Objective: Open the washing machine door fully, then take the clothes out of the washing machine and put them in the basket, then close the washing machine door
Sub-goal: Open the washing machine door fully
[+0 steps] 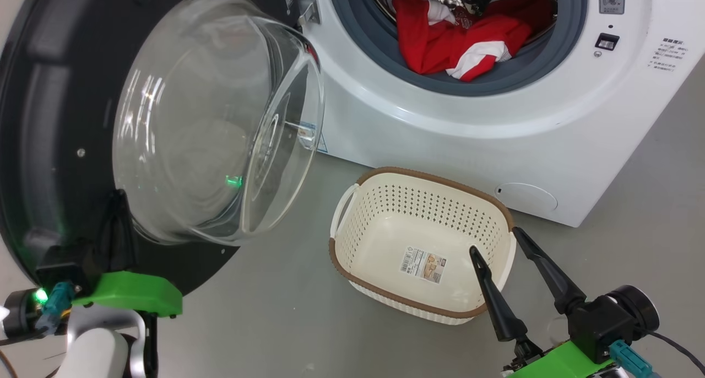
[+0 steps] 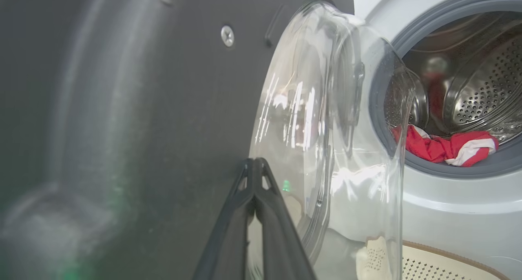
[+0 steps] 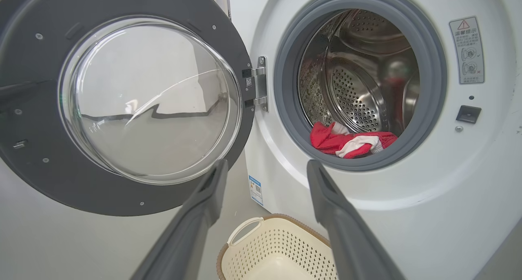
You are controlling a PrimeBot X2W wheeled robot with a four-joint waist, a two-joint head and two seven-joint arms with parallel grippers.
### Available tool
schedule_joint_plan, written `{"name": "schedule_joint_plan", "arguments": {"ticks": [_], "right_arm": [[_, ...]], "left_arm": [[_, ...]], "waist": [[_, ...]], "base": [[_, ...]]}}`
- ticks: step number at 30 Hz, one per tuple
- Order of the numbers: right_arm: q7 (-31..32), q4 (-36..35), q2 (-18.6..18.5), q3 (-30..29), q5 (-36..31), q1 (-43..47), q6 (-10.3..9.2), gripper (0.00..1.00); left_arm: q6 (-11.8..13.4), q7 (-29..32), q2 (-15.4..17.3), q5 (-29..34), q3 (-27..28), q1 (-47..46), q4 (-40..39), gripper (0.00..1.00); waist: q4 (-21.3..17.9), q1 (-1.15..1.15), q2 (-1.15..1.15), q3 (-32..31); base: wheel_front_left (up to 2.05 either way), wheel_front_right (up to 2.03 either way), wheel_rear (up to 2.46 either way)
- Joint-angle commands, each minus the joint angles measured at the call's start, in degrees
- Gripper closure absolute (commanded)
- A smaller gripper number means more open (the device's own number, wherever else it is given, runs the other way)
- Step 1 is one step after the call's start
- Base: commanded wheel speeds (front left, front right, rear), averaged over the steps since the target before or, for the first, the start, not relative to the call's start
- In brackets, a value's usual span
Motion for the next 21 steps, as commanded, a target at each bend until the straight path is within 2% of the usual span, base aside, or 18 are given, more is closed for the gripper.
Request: {"name": "schedule_joint_plan", "arguments": {"ticks": [1, 21], "right_arm": [[0.3, -1.9, 0.0, 1.3, -0.7, -1.4, 0.36, 0.0], [2.4, -3.9, 0.0, 1.4, -2.3, -1.4, 0.36, 0.0]], "left_arm": [[0.3, -0.5, 3.0, 0.7, 3.8, -2.3, -0.5, 1.0], [-1.6, -0.5, 1.3, 4.0, 9.8, -3.4, 1.8, 1.0]], "waist": [[0.0, 0.0, 0.0, 0.2], [-0.4, 0.0, 0.0, 2.3]], "base": [[0.0, 0.0, 0.0], [0.0, 0.0, 0.0]]}}
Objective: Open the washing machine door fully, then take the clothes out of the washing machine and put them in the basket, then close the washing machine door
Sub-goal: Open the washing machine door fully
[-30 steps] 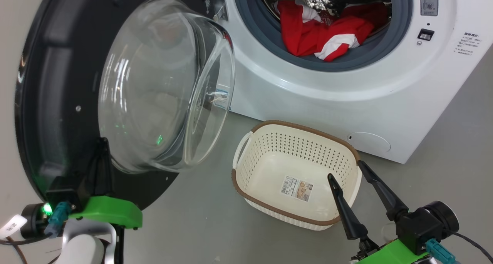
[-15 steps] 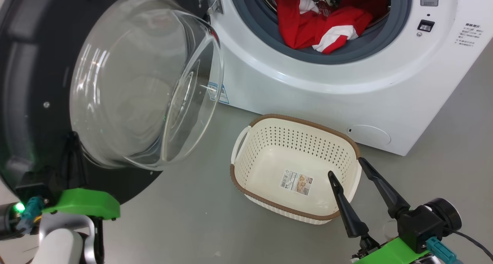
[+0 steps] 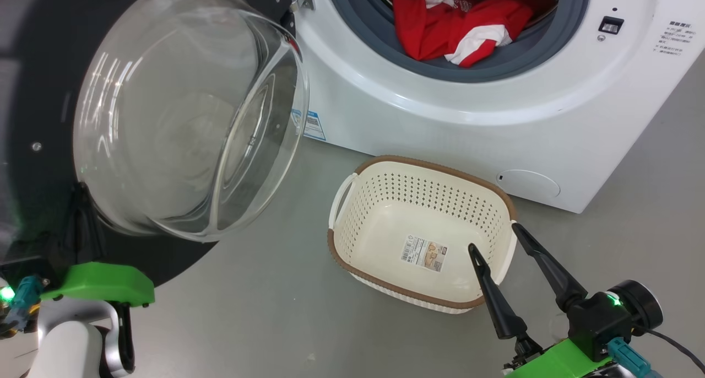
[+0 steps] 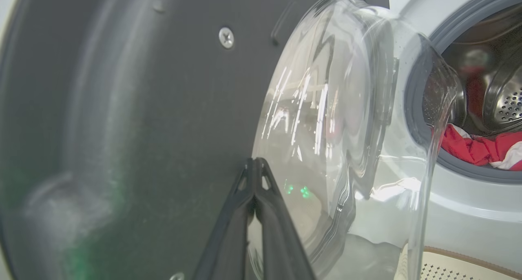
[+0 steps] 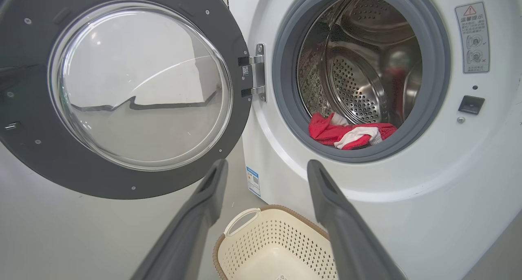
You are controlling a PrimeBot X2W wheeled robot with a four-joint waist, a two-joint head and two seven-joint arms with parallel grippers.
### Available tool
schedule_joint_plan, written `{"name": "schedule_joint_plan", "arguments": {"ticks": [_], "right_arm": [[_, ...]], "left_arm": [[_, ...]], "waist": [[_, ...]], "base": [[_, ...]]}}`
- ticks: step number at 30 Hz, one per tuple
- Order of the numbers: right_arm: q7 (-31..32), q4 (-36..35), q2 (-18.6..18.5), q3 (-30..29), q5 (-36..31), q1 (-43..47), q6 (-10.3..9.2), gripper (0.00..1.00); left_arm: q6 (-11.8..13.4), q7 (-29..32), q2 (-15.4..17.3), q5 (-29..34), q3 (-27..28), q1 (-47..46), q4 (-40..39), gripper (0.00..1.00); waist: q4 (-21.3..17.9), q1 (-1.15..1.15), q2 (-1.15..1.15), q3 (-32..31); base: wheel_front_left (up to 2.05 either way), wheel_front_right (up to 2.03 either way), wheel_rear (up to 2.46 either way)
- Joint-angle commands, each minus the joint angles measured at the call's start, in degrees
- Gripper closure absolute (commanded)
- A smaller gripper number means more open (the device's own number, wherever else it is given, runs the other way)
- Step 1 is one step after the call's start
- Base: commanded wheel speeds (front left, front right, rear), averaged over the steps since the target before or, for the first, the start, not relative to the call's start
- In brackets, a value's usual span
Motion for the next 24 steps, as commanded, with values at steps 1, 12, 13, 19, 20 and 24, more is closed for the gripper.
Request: {"name": "schedule_joint_plan", "arguments": {"ticks": [1, 12, 13, 19, 20, 24], "right_arm": [[0.3, -2.0, 0.0, 1.4, -0.7, -1.4, 0.36, 0.0], [0.9, -2.6, 0.0, 1.4, -1.5, -1.3, 0.36, 0.0], [0.9, -2.6, 0.0, 1.5, -1.5, -1.3, 0.36, 0.0], [1.2, -2.8, 0.0, 1.6, -1.7, -1.4, 0.36, 0.0], [1.3, -2.8, 0.0, 1.7, -1.7, -1.4, 0.36, 0.0], [1.2, -2.8, 0.0, 1.8, -1.7, -1.5, 0.36, 0.0]], "left_arm": [[-0.1, -0.4, 2.2, 1.0, 3.4, -2.3, -0.6, 1.0], [-1.8, -0.4, 3.0, 3.1, 7.5, -4.7, 3.8, 1.0], [-1.8, -0.4, 3.1, 3.2, 8.0, -5.0, 4.2, 1.0], [-2.4, -0.4, 3.4, 3.8, 10.1, -6.3, 5.7, 1.0], [-2.4, -0.4, 3.3, 4.0, 10.3, -6.4, 5.9, 1.0], [-2.7, -0.4, 2.7, 4.8, 10.9, -6.4, 6.4, 1.0]], "waist": [[-0.1, 0.0, 0.0, 0.2], [-0.8, 0.0, 0.0, 1.0], [-0.9, 0.0, 0.0, 1.0], [-1.1, 0.0, 0.0, 1.2], [-1.1, 0.0, 0.0, 1.1], [-1.2, 0.0, 0.0, 1.1]], "base": [[0.0, 0.0, 0.0], [0.0, 0.0, 0.0], [0.0, 0.0, 0.0], [0.0, 0.0, 0.0], [0.0, 0.0, 0.0], [0.0, 0.0, 0.0]]}}
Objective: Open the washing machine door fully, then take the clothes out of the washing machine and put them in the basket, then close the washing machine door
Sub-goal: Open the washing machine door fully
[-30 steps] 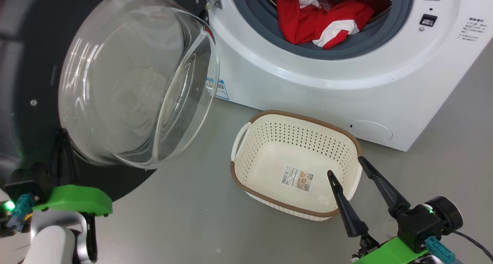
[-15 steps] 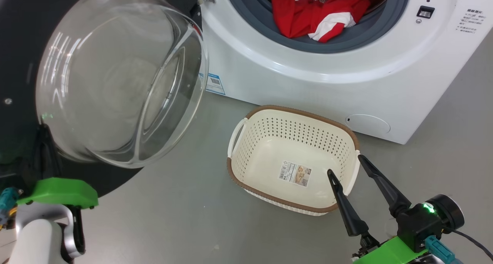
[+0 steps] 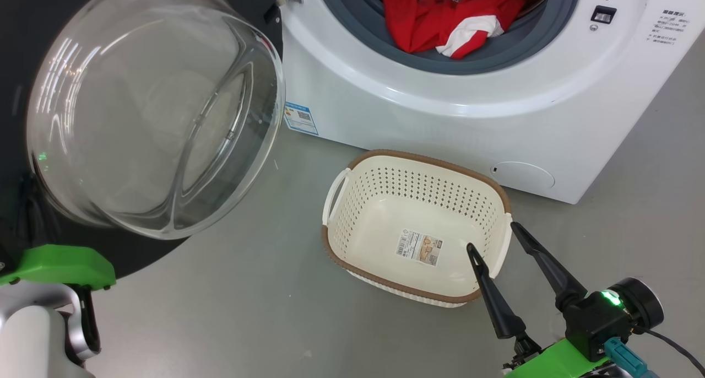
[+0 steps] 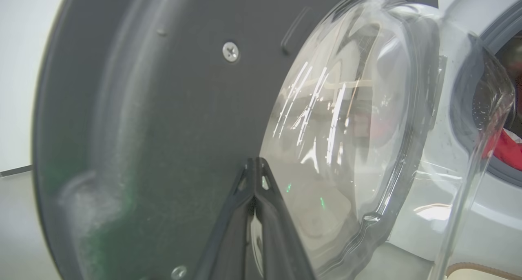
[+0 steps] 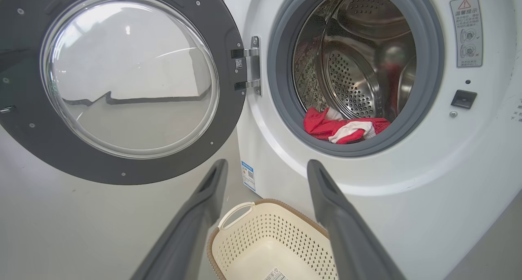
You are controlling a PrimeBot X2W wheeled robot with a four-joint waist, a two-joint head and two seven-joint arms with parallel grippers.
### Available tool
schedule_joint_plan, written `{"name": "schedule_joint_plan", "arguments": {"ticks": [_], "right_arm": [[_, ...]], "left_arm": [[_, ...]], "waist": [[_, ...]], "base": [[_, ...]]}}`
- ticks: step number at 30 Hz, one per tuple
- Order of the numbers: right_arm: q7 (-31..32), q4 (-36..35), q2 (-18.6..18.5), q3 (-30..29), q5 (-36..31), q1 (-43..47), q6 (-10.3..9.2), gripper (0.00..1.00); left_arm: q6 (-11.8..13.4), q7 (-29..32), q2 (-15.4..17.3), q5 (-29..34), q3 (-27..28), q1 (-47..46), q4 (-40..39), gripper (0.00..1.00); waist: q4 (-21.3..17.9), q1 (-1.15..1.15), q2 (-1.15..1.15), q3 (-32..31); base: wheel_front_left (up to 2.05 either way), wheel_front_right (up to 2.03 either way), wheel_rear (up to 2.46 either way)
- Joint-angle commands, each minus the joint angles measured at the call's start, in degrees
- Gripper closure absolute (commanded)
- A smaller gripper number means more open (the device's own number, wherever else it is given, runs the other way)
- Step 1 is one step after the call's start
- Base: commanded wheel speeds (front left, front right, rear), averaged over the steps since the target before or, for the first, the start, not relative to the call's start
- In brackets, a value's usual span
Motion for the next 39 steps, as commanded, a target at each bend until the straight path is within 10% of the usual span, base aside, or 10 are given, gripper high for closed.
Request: {"name": "schedule_joint_plan", "arguments": {"ticks": [1, 12, 14, 16, 17, 39], "right_arm": [[0.0, -1.7, 0.1, 1.6, -0.1, -1.5, 0.36, 0.0], [-0.8, -0.8, 0.1, 1.4, 1.0, -1.7, 0.36, 0.0], [-1.2, -0.6, 0.1, 1.2, 1.3, -1.7, 0.36, 0.0], [-1.5, -0.3, 0.1, 1.2, 1.6, -1.7, 0.36, 0.0], [-1.6, -0.1, 0.1, 1.2, 1.8, -1.7, 0.36, 0.0], [-6.7, 6.4, 0.1, -1.1, 7.5, -1.6, 0.36, 0.0]], "left_arm": [[-0.1, -0.3, 2.7, 0.8, 3.0, -1.7, -0.9, 1.0], [-0.2, -0.3, 0.0, 3.3, 3.3, 1.9, -6.7, 1.0], [-0.2, -0.3, -0.5, 3.7, 3.3, 2.9, -8.4, 0.67], [-0.6, -0.3, -1.2, 3.5, 3.3, 3.9, -10.1, 0.06], [-0.8, -0.3, -1.5, 3.6, 3.2, 4.4, -11.2, 0.0], [-10.3, 0.9, -7.1, -1.5, -3.4, 15.0, -31.6, 0.0]], "waist": [[0.0, 0.0, 0.0, 0.0], [-0.2, 0.0, 0.0, -1.0], [-0.3, 0.0, 0.0, -1.2], [-0.3, 0.0, 0.0, -1.6], [-0.4, 0.0, 0.0, -1.7], [-6.9, 0.0, 0.0, -7.6]], "base": [[0.0, 0.0, 0.0], [0.0, 0.0, 0.0], [0.0, 0.0, 0.0], [0.0, 0.0, 0.0], [0.0, 0.0, 0.0], [0.0, 0.0, 0.0]]}}
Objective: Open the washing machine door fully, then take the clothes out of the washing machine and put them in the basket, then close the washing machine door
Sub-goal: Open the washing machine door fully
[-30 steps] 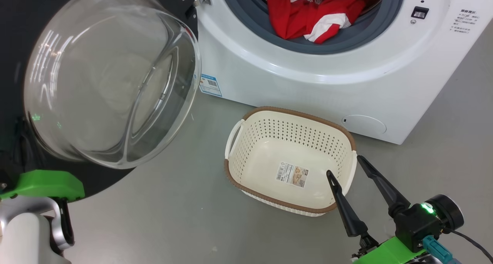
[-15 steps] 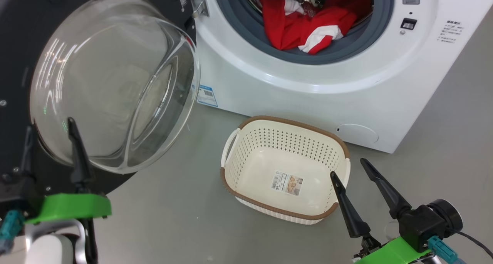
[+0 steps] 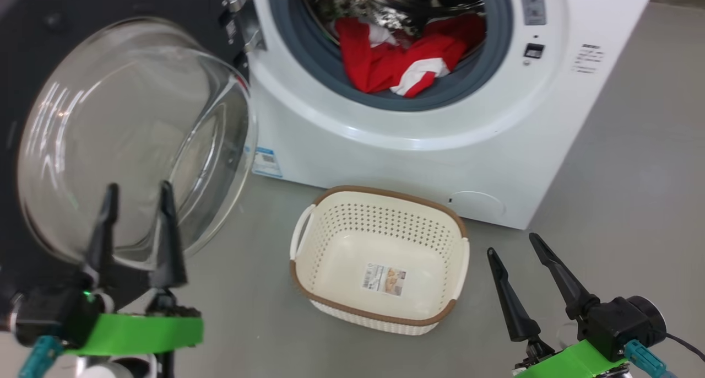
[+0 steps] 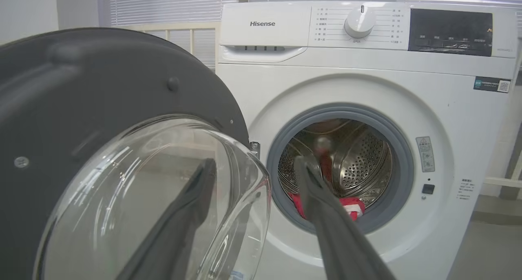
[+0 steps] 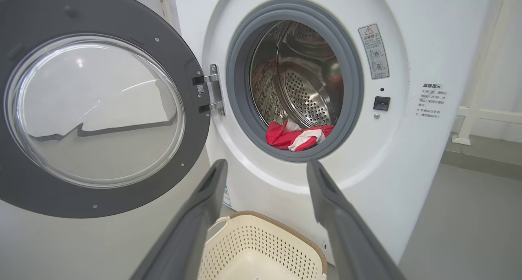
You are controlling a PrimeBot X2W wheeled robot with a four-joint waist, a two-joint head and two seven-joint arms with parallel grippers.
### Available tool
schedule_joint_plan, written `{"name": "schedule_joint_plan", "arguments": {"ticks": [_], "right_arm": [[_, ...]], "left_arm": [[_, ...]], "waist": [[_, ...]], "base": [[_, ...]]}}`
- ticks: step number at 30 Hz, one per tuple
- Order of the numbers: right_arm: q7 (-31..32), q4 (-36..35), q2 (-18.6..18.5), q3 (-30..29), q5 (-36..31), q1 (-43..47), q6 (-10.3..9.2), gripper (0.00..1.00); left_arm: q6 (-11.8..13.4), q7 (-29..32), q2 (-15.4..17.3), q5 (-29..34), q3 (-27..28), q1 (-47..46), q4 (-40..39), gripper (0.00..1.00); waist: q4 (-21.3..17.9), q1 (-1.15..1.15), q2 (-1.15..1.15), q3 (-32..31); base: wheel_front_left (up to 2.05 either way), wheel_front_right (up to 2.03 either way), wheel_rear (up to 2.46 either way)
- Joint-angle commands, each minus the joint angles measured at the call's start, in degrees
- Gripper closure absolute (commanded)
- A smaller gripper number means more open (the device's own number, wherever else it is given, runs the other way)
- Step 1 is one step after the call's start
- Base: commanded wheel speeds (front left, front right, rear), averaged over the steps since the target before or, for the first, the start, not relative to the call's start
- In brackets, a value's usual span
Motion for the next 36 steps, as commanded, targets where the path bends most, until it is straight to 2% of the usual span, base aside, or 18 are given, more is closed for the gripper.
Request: {"name": "schedule_joint_plan", "arguments": {"ticks": [1, 9, 20, 29, 36], "right_arm": [[-0.8, -1.0, 0.0, 1.0, 0.5, -1.6, 0.36, 0.0], [-1.6, 0.0, 0.0, -1.5, -0.4, -1.9, 0.36, 0.0], [-1.8, -2.3, 0.0, -4.9, -1.7, -1.1, 0.36, 0.0], [-1.8, -3.3, 0.0, -5.8, -2.4, 1.2, 0.36, 0.0], [-1.8, -4.6, 0.0, -7.2, -2.9, 3.4, 0.36, 0.0]], "left_arm": [[-0.8, 0.7, 0.9, -0.2, 0.8, -0.1, -1.9, 0.0], [-2.4, 2.5, 1.6, 1.9, -3.7, 1.7, -2.5, 0.0], [-2.4, 3.3, 1.1, 1.5, -6.1, 4.2, -1.9, 0.0], [-1.5, 3.7, 1.5, 0.7, -5.6, 7.4, -0.5, 0.0], [0.1, 2.7, 1.6, 1.1, -4.9, 9.9, -0.6, 0.0]], "waist": [[-2.2, 0.0, -0.01, -1.4], [-8.0, 0.0, -0.01, -2.0], [-16.0, 0.0, -0.01, -3.1], [-22.7, 0.0, -0.01, -4.9], [-25.5, 0.0, -0.01, -5.8]], "base": [[0.0, 0.0, 0.0], [0.0, 0.0, 0.0], [0.0, 0.0, 0.0], [0.0, 0.0, 0.0], [0.0, 0.0, 0.0]]}}
